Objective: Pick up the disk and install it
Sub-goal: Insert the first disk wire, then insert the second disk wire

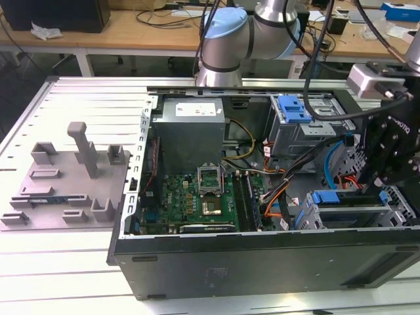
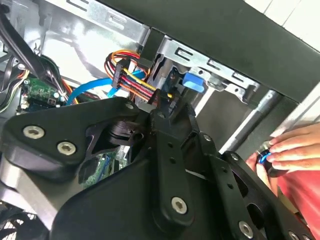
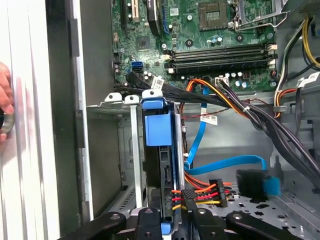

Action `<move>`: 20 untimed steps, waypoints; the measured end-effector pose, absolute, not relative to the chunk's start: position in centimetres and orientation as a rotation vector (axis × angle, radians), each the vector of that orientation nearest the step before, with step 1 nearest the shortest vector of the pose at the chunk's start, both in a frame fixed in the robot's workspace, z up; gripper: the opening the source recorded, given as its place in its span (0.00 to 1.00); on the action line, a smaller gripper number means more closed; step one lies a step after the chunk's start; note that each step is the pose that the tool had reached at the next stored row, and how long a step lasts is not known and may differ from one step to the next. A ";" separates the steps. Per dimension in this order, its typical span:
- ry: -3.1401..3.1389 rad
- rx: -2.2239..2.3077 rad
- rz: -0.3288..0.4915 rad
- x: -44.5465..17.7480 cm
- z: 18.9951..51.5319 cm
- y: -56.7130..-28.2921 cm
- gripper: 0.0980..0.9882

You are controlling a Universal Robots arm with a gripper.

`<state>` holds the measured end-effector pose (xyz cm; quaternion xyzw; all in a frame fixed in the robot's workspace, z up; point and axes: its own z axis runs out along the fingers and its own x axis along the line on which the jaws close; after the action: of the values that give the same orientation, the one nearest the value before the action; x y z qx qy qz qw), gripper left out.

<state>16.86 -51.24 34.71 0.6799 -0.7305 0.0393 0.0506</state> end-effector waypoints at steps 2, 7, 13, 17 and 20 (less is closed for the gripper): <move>-2.224 2.070 0.120 16.9 35.6 -51.2 0.23; -2.224 2.070 0.120 16.9 37.3 -51.2 0.23; -2.223 2.069 0.122 16.9 37.3 -51.1 0.23; -2.223 2.069 0.122 16.9 37.3 -51.1 0.23; -2.222 2.069 0.122 16.9 37.3 -51.0 0.23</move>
<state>16.86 -51.04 37.31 0.6799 -0.7304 0.0402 0.0514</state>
